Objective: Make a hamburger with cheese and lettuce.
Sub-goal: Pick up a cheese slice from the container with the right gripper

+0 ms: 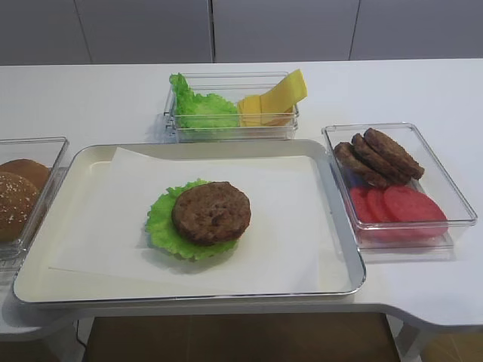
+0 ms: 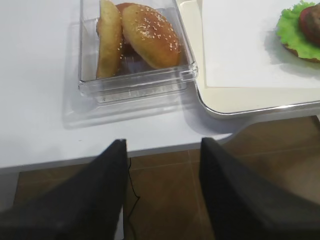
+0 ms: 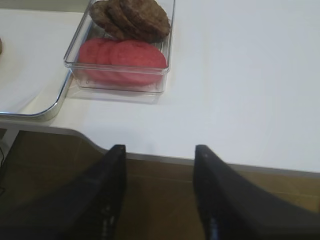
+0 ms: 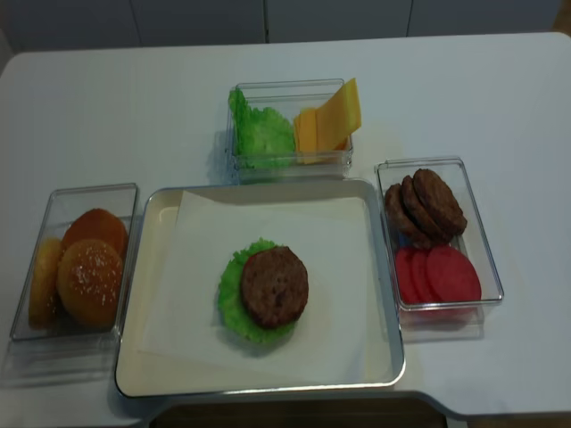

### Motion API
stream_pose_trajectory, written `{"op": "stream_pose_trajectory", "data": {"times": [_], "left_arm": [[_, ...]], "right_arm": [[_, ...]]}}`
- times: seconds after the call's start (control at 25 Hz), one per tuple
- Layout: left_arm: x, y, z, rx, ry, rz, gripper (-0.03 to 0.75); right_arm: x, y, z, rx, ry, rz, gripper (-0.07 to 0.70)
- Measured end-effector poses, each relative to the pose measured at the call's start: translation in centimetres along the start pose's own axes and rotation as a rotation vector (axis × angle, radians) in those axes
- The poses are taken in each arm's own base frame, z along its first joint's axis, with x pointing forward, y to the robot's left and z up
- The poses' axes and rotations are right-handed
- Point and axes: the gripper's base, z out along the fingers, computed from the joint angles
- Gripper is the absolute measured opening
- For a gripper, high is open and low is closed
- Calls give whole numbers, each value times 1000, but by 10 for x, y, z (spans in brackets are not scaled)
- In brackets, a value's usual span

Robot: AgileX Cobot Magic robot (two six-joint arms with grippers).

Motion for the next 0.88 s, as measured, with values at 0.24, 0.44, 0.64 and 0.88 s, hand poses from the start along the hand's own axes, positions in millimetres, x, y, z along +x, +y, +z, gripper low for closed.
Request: {"op": "stream_pose_trajectory", "data": {"times": [0.24, 0.44, 0.64, 0.88], "left_arm": [[0, 0, 0, 0, 0, 0, 352], [0, 0, 0, 0, 0, 0, 352], [0, 0, 0, 0, 0, 0, 352], [0, 0, 0, 0, 0, 0, 352]], "right_arm": [[-5, 1, 2, -19, 45, 43, 558], [-5, 3, 3, -41, 66, 59, 558], [-12, 4, 3, -45, 109, 119, 482], [-50, 3, 2, -38, 244, 190, 407]]}}
